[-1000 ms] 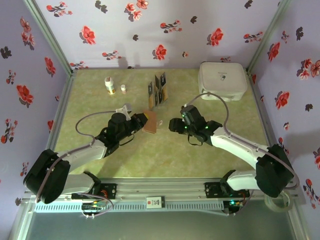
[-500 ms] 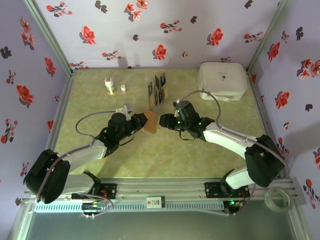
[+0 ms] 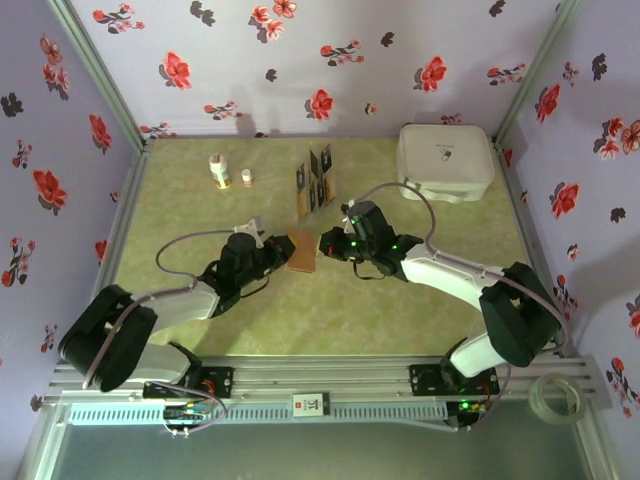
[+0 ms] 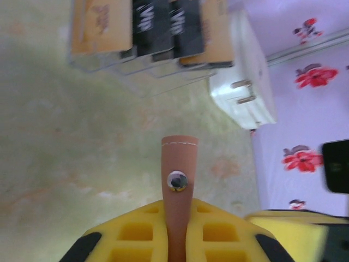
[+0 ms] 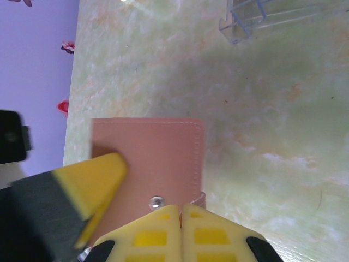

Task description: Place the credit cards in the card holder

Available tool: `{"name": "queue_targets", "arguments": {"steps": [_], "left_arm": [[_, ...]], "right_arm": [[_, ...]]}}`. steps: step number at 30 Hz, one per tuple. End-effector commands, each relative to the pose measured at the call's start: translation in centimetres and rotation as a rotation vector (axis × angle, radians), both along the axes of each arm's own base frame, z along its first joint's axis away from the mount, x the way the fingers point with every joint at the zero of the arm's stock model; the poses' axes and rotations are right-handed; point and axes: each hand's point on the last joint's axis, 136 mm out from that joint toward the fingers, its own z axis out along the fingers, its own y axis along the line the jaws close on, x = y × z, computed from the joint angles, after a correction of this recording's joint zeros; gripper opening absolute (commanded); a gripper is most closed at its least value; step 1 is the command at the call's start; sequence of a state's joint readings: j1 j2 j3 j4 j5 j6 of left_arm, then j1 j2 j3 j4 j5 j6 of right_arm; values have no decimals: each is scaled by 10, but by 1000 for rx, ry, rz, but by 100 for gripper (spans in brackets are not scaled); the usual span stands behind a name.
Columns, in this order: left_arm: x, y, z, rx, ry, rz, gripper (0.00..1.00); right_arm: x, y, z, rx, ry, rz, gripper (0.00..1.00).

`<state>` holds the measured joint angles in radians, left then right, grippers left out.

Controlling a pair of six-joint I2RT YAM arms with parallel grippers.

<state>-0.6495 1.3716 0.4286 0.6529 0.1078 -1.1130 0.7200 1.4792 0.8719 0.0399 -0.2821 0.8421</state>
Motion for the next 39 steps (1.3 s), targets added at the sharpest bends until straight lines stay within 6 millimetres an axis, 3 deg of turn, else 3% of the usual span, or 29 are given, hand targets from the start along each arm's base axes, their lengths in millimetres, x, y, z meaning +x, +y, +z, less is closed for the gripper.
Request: {"name": "queue_targets", "arguments": {"steps": [1, 4, 9, 14, 21, 31, 39], "left_arm": [[1, 3, -18, 11, -9, 2, 28], [-1, -2, -29, 5, 8, -24, 45], [0, -11, -37, -30, 20, -56, 61], [0, -13, -44, -43, 29, -63, 64], [-6, -8, -50, -32, 36, -58, 65], [-7, 28, -58, 58, 70, 36, 68], [-12, 41, -45, 234, 90, 24, 74]], "right_arm": [[-3, 4, 30, 64, -41, 25, 0], [-8, 10, 40, 93, -44, 52, 0], [-15, 27, 55, 119, -57, 99, 0], [-16, 36, 50, 117, -45, 117, 0], [-17, 29, 42, 85, -47, 111, 0], [-14, 11, 26, 67, -27, 71, 0], [-13, -2, 9, 51, -8, 33, 0]]}}
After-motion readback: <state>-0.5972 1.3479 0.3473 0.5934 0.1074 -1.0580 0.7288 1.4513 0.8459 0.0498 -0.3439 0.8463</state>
